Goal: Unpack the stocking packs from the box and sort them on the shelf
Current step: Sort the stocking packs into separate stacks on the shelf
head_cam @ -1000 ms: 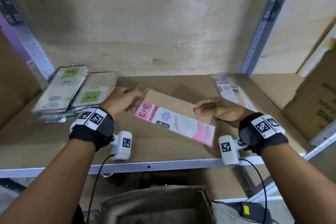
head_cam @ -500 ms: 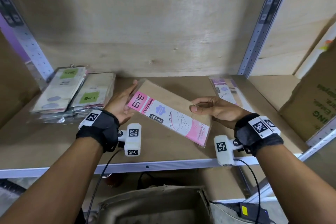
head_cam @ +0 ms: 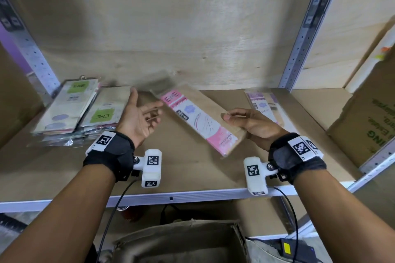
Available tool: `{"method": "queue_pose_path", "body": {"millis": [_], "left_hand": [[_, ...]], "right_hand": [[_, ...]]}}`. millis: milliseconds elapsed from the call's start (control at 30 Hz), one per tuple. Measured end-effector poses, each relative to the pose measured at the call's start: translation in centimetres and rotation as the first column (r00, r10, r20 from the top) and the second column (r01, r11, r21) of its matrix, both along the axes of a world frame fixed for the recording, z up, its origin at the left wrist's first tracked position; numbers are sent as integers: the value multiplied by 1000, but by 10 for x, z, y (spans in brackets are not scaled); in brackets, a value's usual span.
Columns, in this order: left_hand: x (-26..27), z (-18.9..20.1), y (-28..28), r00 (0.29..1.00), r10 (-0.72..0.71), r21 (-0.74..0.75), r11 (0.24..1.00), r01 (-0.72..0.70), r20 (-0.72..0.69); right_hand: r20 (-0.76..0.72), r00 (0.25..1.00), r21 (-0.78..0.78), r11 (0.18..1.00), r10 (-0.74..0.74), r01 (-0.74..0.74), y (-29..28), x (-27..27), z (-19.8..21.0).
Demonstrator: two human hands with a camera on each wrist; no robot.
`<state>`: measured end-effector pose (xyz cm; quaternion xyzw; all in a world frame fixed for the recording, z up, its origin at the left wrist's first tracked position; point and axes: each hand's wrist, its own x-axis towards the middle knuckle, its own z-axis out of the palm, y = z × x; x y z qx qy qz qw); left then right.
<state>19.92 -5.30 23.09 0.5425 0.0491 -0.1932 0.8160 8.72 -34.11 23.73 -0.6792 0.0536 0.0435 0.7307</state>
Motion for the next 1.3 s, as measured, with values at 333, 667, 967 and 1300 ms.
{"method": "queue_pose_path", "body": {"millis": [333,667,967,1300], "left_hand": [[-35,-17,-53,981,-190,91,978,186,34],[-17,-13,-37,994,21,39,999,-25,111],[-15,-15,-38,986,66,32,997,-71,152],[-19,-15,-40,972,-21,-20,999,27,232]], "right_hand": [[16,994,-5,994,-108,108,41,14,1],[-191,981,100,994,-23,43,34,20,-4],[-149,989,299,953,9,36,36,22,-3],[-178,981,405,914,74,5,43,16,5]]}}
